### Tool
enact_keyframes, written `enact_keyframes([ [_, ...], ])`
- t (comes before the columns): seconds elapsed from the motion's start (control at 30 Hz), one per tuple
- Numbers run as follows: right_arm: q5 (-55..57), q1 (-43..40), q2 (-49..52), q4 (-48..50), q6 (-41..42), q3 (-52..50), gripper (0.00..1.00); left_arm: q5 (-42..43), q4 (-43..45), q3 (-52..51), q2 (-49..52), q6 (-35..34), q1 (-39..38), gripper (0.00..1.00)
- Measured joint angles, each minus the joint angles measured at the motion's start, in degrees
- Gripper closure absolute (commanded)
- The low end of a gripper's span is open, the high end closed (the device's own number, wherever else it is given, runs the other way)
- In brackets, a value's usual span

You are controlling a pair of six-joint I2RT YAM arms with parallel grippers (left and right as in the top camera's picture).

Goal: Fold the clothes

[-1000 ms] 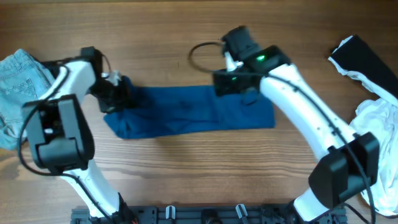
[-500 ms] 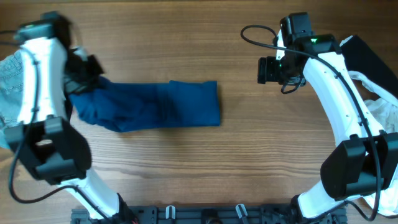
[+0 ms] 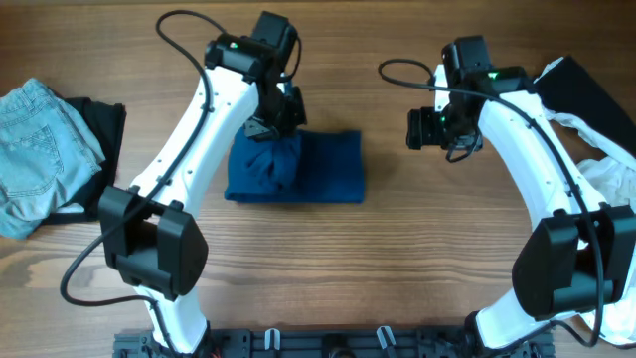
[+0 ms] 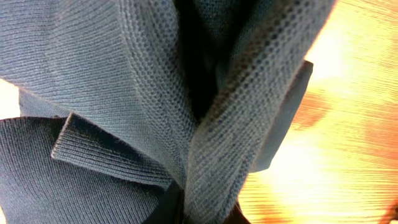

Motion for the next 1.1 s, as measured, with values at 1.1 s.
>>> enact_keyframes([
  [1.1,-21.7,8.8,2.7,12.8,1.1,-5.1,0.27,-4.3,0.8,-1.4,0.0,-4.4,16.4,0.60],
])
